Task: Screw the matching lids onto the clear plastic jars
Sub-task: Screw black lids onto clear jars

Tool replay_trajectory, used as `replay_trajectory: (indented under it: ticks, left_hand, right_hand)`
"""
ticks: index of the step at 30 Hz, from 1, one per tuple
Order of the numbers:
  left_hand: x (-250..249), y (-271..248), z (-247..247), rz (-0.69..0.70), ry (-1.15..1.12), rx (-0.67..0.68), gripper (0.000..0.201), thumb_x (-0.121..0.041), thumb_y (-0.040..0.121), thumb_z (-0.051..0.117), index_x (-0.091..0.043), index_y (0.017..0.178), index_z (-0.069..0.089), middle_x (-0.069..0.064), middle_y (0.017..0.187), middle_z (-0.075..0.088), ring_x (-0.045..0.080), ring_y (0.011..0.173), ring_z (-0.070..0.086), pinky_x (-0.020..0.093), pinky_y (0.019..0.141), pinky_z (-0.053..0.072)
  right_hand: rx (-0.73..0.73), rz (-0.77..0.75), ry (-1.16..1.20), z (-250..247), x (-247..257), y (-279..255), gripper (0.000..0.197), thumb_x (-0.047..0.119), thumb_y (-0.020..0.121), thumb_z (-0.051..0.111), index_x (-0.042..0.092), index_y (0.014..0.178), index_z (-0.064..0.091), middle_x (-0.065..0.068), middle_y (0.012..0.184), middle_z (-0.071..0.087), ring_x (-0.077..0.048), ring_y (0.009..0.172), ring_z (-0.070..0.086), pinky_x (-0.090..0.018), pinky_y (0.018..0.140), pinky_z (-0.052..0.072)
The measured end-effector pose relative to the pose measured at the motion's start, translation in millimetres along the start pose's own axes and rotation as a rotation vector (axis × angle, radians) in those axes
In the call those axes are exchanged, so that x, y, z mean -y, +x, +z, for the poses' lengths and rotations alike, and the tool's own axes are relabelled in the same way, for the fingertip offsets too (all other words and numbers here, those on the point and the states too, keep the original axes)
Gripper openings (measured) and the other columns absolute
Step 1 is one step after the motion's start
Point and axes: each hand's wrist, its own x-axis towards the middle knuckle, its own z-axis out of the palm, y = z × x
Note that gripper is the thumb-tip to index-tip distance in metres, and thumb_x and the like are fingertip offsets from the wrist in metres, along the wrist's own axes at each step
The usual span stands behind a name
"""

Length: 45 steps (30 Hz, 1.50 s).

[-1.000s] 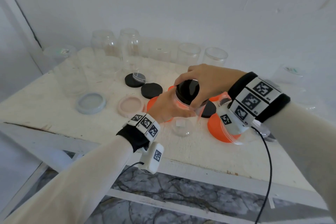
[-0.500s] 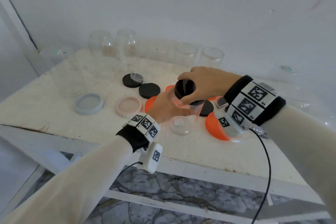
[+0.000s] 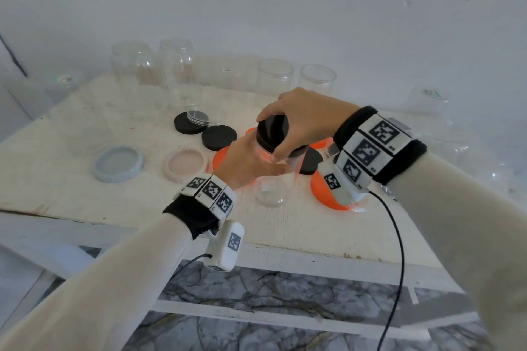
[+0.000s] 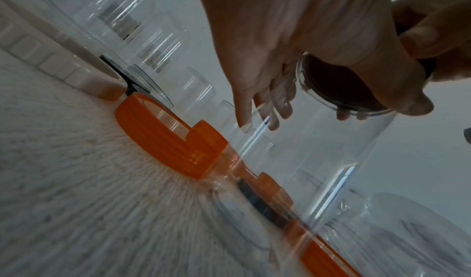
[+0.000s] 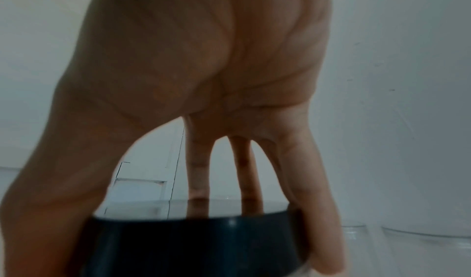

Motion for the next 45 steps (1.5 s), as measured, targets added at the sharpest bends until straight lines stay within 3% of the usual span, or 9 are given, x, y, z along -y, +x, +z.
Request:
replay_trajectory:
  ticks: [9, 13, 17, 19, 23, 28, 32, 39, 45]
  left_hand:
    - [-7.2, -1.0, -7.4, 0.061, -0.129, 0.119, 0.060, -0.007, 0.067, 0.081, -0.031, 0.105, 0.041, -0.023, 0.095, 0.052, -0.024, 0.079, 0.051, -0.002, 0.069, 0.039]
    - [-6.3, 3.0, -14.6, 0.096, -0.259, 0.106, 0.060, -0.003, 0.066, 0.081, -0.032, 0.102, 0.043, -0.017, 0.100, 0.053, -0.017, 0.087, 0.054, 0.002, 0.072, 0.041]
    - [-13.8, 14.2, -26.2, 0.134, -0.303, 0.137, 0.076, -0.041, 0.055, 0.081, -0.023, 0.121, 0.048, -0.010, 0.119, 0.058, -0.003, 0.112, 0.053, 0.026, 0.095, 0.043]
    - [-21.0, 22.8, -30.2, 0.191, -0.314, 0.161, 0.083, -0.048, 0.057, 0.076, -0.022, 0.130, 0.046, -0.010, 0.129, 0.055, 0.002, 0.121, 0.049, 0.026, 0.100, 0.039]
    - [-35.6, 45.2, -26.0, 0.254, -0.344, 0.118, 0.077, -0.032, 0.071, 0.078, -0.019, 0.137, 0.040, -0.009, 0.137, 0.048, 0.001, 0.127, 0.042, 0.025, 0.102, 0.034]
    - [-34.8, 73.6, 3.5, 0.273, -0.312, -0.044, 0.065, -0.035, 0.074, 0.067, -0.016, 0.131, 0.043, -0.006, 0.133, 0.045, 0.004, 0.121, 0.042, 0.019, 0.095, 0.034]
    - [-34.6, 93.4, 36.8, 0.279, -0.295, -0.209, 0.041, -0.017, 0.084, 0.065, -0.011, 0.121, 0.049, -0.002, 0.121, 0.052, 0.008, 0.112, 0.046, 0.023, 0.092, 0.037]
    - [-37.0, 139.2, 92.9, 0.397, 0.029, 0.020, 0.039, -0.019, 0.082, 0.067, -0.010, 0.118, 0.054, 0.003, 0.119, 0.051, 0.014, 0.115, 0.047, 0.012, 0.094, 0.029]
    - [-39.3, 178.1, 113.9, 0.145, 0.051, 0.179, 0.061, -0.034, 0.083, 0.068, -0.012, 0.134, 0.043, 0.001, 0.135, 0.045, 0.014, 0.123, 0.043, 0.021, 0.096, 0.033]
  right_hand:
    - [0.074, 0.091, 0.012, 8.1, 1.6, 1.6, 0.068, 0.042, 0.071, 0.071, 0.037, 0.130, 0.038, 0.002, 0.107, 0.041, -0.021, 0.098, 0.048, -0.031, 0.076, 0.045]
    - [-0.013, 0.100, 0.097, 10.6, -1.0, -1.6, 0.067, 0.042, 0.070, 0.070, 0.038, 0.129, 0.038, 0.000, 0.107, 0.041, -0.022, 0.094, 0.052, -0.037, 0.080, 0.051]
    - [-0.129, 0.127, 0.178, -5.6, -7.0, -10.7, 0.067, 0.039, 0.069, 0.071, 0.039, 0.128, 0.039, 0.001, 0.105, 0.041, -0.019, 0.092, 0.052, -0.030, 0.077, 0.049]
    - [-0.173, 0.139, 0.196, -18.0, -13.0, -14.7, 0.066, 0.038, 0.070, 0.072, 0.040, 0.128, 0.040, 0.001, 0.106, 0.042, -0.018, 0.095, 0.050, -0.028, 0.077, 0.046]
    - [-0.299, 0.197, 0.220, -39.7, -33.1, -26.9, 0.066, 0.036, 0.072, 0.074, 0.038, 0.129, 0.041, 0.000, 0.111, 0.041, -0.019, 0.099, 0.047, -0.018, 0.074, 0.040]
    - [-0.547, 0.351, 0.192, -57.7, -71.8, -57.5, 0.071, 0.035, 0.071, 0.076, 0.033, 0.132, 0.041, 0.000, 0.114, 0.037, -0.019, 0.102, 0.045, -0.025, 0.084, 0.036]
    - [-0.704, 0.455, 0.173, -61.8, -111.5, -76.8, 0.073, 0.036, 0.070, 0.078, 0.030, 0.133, 0.041, -0.004, 0.119, 0.039, -0.017, 0.101, 0.042, -0.025, 0.088, 0.033]
    - [-0.722, 0.514, 0.164, -58.0, -179.8, -72.2, 0.076, 0.033, 0.071, 0.079, 0.029, 0.136, 0.039, -0.008, 0.129, 0.036, -0.022, 0.111, 0.042, -0.026, 0.092, 0.034]
    - [-0.608, 0.520, 0.171, -47.9, -238.3, -40.2, 0.077, 0.032, 0.071, 0.078, 0.026, 0.137, 0.039, -0.010, 0.132, 0.031, -0.030, 0.118, 0.042, -0.035, 0.099, 0.038]
